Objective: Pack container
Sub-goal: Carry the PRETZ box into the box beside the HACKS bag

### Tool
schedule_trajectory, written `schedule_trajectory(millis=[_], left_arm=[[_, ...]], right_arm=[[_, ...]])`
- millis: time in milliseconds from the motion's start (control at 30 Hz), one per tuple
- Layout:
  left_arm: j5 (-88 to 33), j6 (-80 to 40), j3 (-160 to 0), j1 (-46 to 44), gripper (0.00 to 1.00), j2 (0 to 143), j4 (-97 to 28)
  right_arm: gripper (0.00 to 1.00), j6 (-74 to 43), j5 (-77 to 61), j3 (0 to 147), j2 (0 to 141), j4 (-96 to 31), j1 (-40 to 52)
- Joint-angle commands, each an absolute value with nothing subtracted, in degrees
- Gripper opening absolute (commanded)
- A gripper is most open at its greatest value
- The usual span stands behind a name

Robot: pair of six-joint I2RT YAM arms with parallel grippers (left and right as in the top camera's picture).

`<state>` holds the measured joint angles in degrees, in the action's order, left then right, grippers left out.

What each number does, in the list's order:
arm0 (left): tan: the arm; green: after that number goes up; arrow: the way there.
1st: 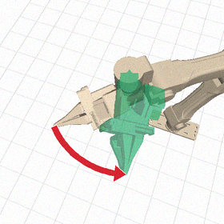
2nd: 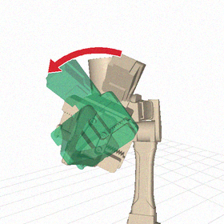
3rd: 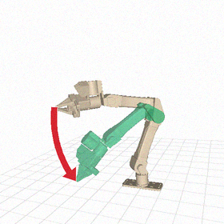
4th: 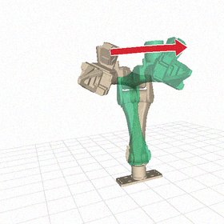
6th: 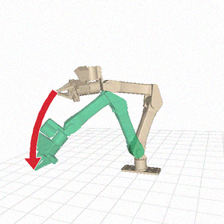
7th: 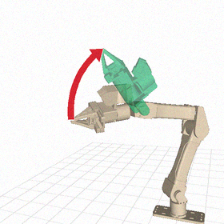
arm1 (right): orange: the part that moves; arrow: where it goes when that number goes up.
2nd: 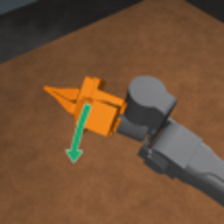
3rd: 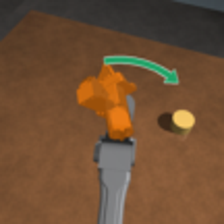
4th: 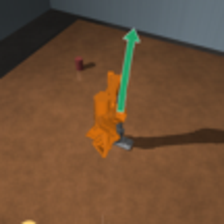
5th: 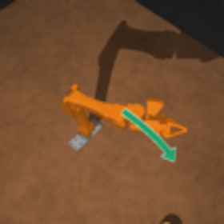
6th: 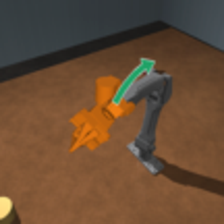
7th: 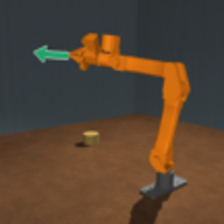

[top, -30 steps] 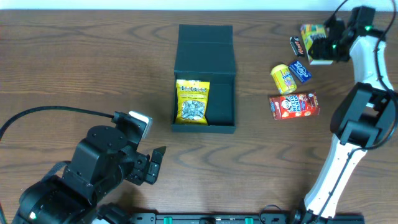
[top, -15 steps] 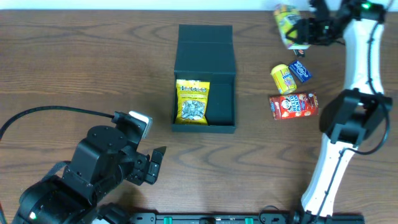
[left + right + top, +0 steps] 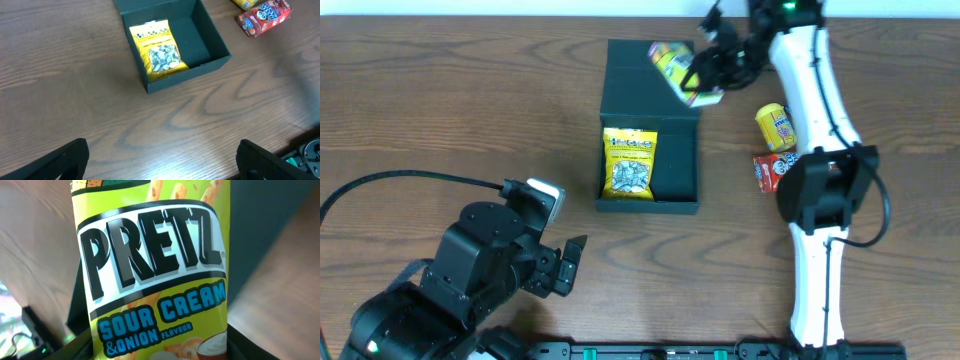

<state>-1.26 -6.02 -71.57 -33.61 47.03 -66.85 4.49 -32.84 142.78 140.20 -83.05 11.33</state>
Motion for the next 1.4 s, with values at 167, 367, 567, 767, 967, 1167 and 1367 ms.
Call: schedule_trajectory(millis=[167, 367, 567, 767, 967, 1167, 1367], left_arm=[[-0.9, -6.4, -72.3, -33.7, 0.95, 46.9, -66.9], [-0.9, -6.4, -72.3, -33.7, 0.95, 46.9, -66.9], [-0.9, -6.4, -72.3, -33.7, 0.95, 46.9, -66.9], [-0.9, -6.4, -72.3, -33.7, 0.95, 46.9, -66.9], [-0.9, -6.4, -72.3, -33.7, 0.95, 46.9, -66.9], [-0.9, -6.4, -72.3, -33.7, 0.95, 46.9, -66.9], [-0.9, -6.4, -72.3, -33.7, 0.95, 46.9, -66.9]], right_arm=[[0.52, -7.1, -20.0, 144.1, 138.2, -88.2, 19.9], [0.47, -14.1, -11.9, 144.1, 138.0, -92.3, 24.4], [0.47, -16.3, -5.3, 144.1, 132.8, -95.9, 27.0], [0.47, -17.9, -4.8, 143.1, 127.2, -97.3, 28.0], [0.45, -20.3, 0.0, 138.3, 124.1, -97.3, 31.5], [0.41, -20.8, 3.2, 131.2, 120.2, -96.4, 34.0], [0.43, -22.3, 1.9, 113.8, 110.4, -85.6, 33.4]])
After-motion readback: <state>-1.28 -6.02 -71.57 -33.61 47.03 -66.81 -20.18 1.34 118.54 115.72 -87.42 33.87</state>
